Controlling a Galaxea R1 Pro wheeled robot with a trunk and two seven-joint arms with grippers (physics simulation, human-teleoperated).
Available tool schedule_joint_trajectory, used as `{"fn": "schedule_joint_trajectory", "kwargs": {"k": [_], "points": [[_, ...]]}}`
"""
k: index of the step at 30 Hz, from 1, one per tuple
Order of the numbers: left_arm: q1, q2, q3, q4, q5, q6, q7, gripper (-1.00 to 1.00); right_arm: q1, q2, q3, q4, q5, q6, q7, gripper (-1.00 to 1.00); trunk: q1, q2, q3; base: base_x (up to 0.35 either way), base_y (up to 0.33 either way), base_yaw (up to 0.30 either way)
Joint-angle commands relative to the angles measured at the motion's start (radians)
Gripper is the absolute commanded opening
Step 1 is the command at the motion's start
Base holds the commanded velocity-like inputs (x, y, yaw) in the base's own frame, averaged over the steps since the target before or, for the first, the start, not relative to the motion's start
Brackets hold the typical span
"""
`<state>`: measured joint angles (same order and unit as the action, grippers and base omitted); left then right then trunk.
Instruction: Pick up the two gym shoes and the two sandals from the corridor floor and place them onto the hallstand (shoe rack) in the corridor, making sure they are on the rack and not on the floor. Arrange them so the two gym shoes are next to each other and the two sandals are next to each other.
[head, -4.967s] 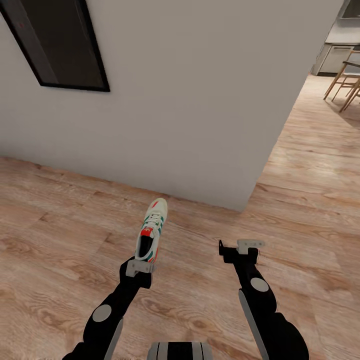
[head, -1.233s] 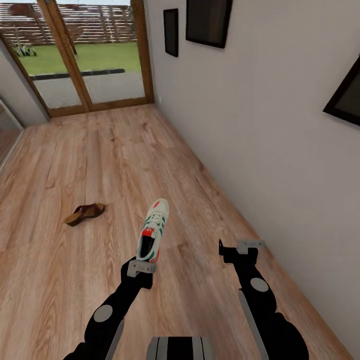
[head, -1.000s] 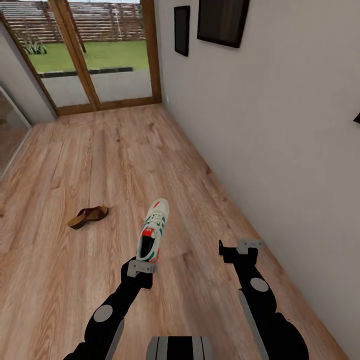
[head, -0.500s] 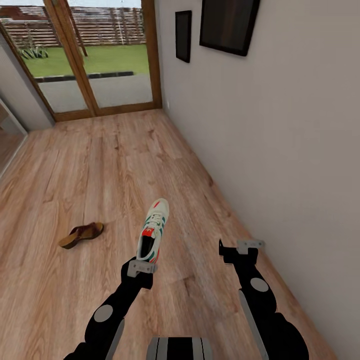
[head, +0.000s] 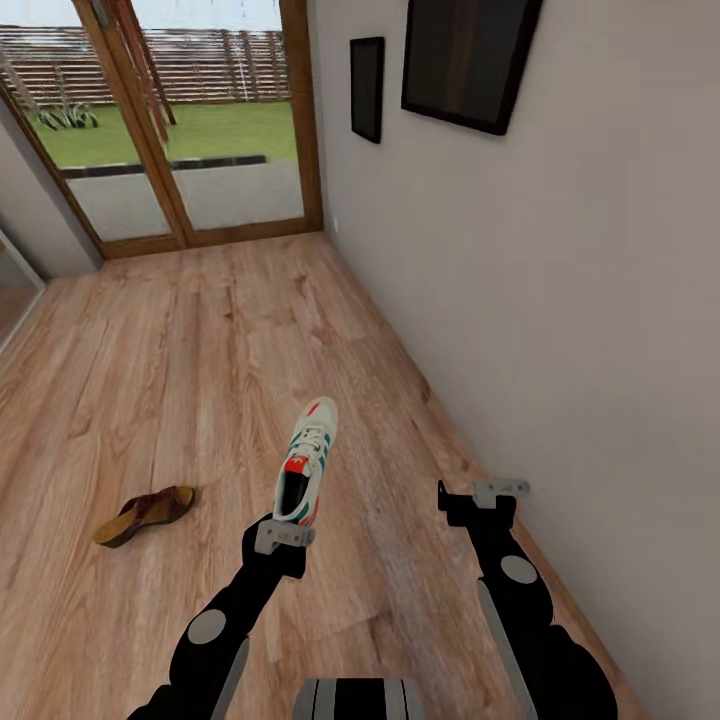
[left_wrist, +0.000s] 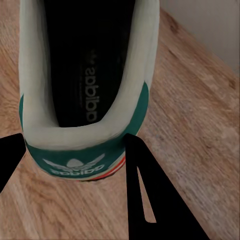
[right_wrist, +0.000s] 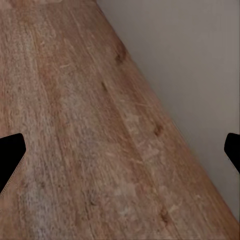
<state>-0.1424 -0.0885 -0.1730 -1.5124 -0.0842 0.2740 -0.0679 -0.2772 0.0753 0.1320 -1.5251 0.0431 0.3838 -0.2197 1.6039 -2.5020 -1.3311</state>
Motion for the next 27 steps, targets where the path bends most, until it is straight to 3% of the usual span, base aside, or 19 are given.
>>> {"fn": "schedule_joint_trajectory", "kwargs": {"k": [1, 13, 27], "points": [[0.0, -0.001, 0.001, -0.002, -0.009, 0.005, -0.007, -1.0, 0.0, 0.0, 0.001, -0.001, 0.004, 0.007, -0.004, 1.0, 0.0, 0.0, 0.0, 0.334, 0.0, 0.0], [0.0, -0.001, 0.001, -0.002, -0.009, 0.005, -0.007, -1.0, 0.0, 0.0, 0.001, -0.001, 0.004, 0.007, -0.004, 1.0, 0.0, 0.0, 0.001, 0.334, 0.0, 0.017], [0.0, -0.001, 0.001, -0.002, -0.009, 0.005, -0.007, -1.0, 0.0, 0.0, 0.001, -0.001, 0.004, 0.007, -0.004, 1.0, 0.0, 0.0, -0.013, 0.334, 0.0, 0.198]]}}
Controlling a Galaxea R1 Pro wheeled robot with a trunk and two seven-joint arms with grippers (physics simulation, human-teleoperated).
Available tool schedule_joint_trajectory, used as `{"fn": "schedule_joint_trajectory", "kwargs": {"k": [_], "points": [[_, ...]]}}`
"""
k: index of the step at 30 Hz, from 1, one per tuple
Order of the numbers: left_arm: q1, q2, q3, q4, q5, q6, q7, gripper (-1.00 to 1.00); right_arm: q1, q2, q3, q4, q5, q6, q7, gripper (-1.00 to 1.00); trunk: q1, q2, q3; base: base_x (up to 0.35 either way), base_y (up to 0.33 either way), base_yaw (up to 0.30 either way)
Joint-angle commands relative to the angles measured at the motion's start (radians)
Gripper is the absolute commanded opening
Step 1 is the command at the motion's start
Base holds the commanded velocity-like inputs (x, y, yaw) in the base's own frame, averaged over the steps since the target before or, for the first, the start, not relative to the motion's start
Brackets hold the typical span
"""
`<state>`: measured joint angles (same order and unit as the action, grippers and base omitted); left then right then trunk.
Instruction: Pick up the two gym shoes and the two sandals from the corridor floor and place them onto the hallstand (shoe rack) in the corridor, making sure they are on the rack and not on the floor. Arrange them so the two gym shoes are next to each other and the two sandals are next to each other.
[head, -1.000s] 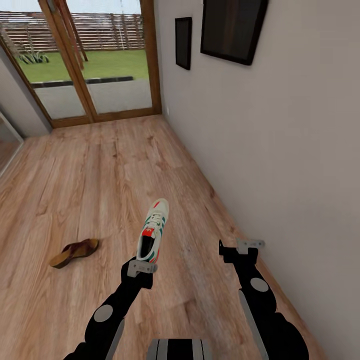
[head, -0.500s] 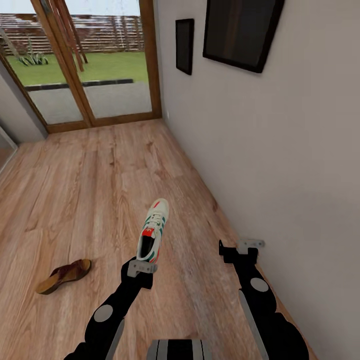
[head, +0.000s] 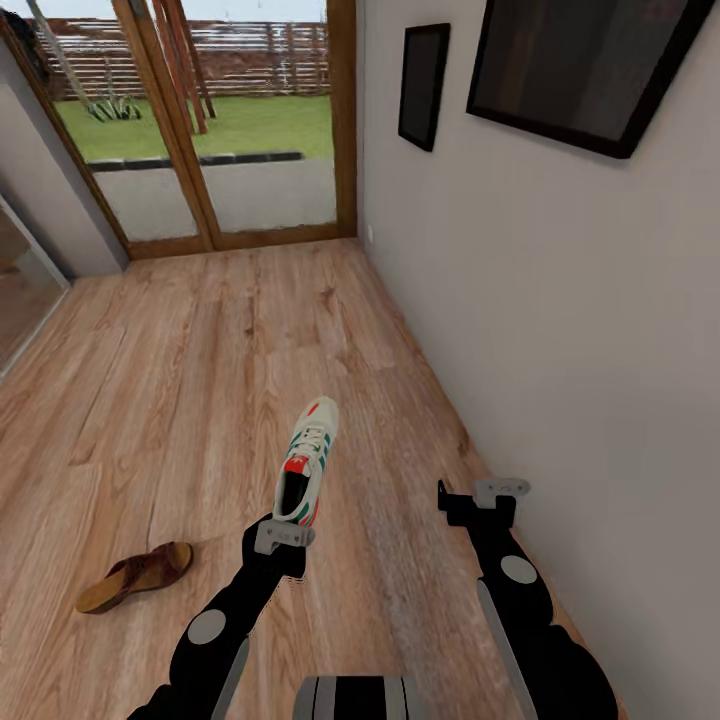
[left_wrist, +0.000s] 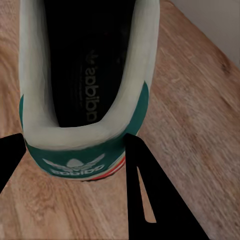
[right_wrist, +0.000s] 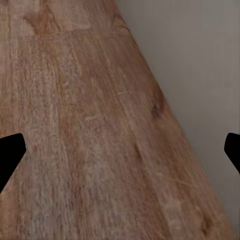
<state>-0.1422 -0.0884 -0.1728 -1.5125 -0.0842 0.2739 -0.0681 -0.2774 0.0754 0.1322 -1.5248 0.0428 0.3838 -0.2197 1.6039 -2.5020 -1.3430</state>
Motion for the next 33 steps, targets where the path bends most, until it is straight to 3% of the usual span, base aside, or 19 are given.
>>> {"fn": "schedule_joint_trajectory", "kwargs": {"k": [1, 6, 33], "points": [[0.0, -0.001, 0.001, -0.002, -0.009, 0.005, -0.006, -1.0, 0.0, 0.0, 0.001, -0.001, 0.005, 0.007, -0.004, 1.0, 0.0, 0.0, -0.002, 0.334, 0.0, 0.218], [0.0, -0.001, 0.001, -0.002, -0.009, 0.005, -0.007, -1.0, 0.0, 0.0, 0.001, -0.001, 0.005, 0.007, -0.004, 1.0, 0.0, 0.0, -0.006, 0.334, 0.0, 0.172], [0.0, -0.001, 0.001, -0.002, -0.009, 0.005, -0.007, -1.0, -0.001, 0.0, 0.001, -0.001, 0.005, 0.007, -0.004, 1.0, 0.0, 0.0, -0.009, 0.334, -0.029, 0.03]]}}
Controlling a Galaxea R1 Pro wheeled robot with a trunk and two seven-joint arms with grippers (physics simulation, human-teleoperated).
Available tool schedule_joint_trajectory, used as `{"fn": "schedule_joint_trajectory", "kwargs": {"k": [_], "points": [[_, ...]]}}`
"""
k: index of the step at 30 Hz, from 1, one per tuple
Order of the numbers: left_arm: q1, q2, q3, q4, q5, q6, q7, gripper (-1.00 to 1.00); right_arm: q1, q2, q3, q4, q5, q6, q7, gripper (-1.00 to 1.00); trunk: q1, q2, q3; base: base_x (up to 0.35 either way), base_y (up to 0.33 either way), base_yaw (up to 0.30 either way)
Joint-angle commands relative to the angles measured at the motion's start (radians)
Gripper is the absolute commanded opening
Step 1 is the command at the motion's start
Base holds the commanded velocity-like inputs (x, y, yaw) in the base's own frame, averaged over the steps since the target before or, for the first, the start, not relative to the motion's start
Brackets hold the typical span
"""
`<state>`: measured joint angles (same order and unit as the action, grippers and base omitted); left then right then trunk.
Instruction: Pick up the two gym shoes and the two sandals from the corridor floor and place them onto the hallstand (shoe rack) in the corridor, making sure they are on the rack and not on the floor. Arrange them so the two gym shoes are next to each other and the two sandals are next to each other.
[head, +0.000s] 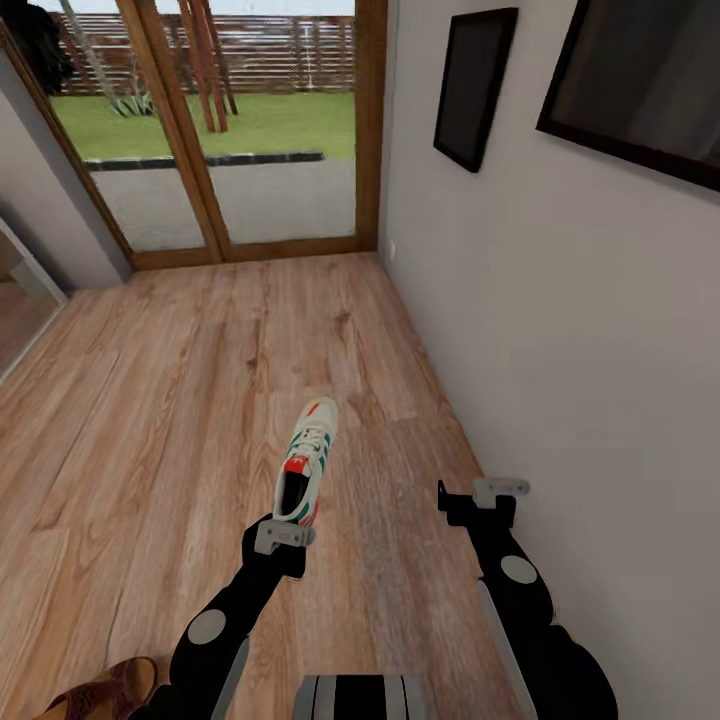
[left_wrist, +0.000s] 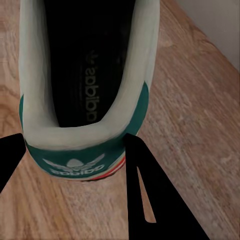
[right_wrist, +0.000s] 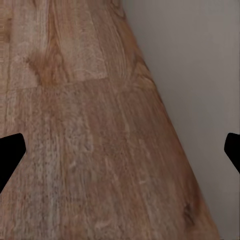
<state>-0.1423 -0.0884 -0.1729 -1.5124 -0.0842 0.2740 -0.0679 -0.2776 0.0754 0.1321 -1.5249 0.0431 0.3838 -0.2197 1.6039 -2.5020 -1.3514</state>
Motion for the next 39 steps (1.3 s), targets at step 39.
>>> {"fn": "schedule_joint_trajectory", "kwargs": {"k": [39], "points": [[0.0, -0.001, -0.034, -0.002, -0.009, 0.005, -0.006, -1.0, 0.0, 0.0, 0.001, -0.001, 0.006, 0.007, -0.005, 1.0, 0.0, 0.0, -0.016, 0.334, -0.053, 0.099]]}}
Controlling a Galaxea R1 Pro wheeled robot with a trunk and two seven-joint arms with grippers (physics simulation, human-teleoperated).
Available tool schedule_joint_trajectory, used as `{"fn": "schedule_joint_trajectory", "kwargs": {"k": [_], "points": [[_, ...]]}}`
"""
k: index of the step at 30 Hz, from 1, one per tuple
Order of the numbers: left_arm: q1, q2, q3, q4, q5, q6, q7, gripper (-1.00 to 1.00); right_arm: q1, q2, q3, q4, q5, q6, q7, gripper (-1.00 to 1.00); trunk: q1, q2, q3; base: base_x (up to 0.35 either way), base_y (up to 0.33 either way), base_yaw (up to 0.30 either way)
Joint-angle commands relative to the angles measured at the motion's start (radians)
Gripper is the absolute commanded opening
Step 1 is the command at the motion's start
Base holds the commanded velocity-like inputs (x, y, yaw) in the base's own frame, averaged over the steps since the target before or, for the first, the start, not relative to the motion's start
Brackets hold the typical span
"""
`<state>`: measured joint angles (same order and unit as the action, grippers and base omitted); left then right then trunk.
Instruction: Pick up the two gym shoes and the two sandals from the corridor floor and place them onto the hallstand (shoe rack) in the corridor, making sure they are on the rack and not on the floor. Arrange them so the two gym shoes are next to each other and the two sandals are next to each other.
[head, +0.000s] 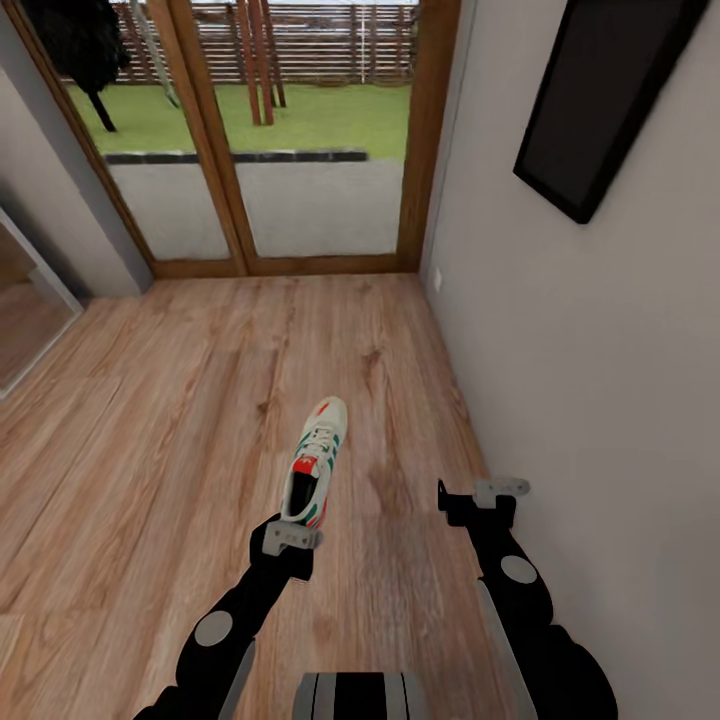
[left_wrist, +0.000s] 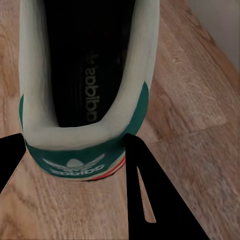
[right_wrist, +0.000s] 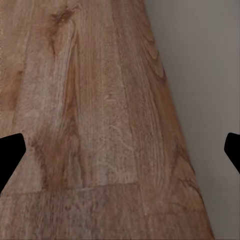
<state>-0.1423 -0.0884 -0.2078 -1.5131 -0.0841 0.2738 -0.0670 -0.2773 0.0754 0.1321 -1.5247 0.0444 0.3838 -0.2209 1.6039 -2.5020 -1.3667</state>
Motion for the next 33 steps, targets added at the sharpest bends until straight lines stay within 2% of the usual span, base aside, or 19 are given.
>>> {"fn": "schedule_joint_trajectory", "kwargs": {"k": [1, 16, 33], "points": [[0.0, -0.001, 0.0, -0.001, -0.01, 0.005, -0.007, -1.0, -0.001, 0.0, 0.001, -0.001, 0.005, 0.007, -0.004, 1.0, 0.0, 0.0, -0.002, 0.334, -0.08, 0.214], [0.0, 0.001, -0.004, -0.002, -0.01, 0.005, -0.007, -1.0, 0.0, 0.001, 0.001, -0.001, 0.004, 0.007, -0.005, 1.0, 0.0, 0.0, -0.014, 0.334, -0.063, 0.23], [0.0, 0.0, -0.004, -0.002, -0.01, 0.005, -0.007, -1.0, 0.0, 0.001, 0.001, 0.0, 0.003, 0.007, -0.005, 1.0, 0.0, 0.0, -0.03, 0.335, 0.038, 0.234]]}}
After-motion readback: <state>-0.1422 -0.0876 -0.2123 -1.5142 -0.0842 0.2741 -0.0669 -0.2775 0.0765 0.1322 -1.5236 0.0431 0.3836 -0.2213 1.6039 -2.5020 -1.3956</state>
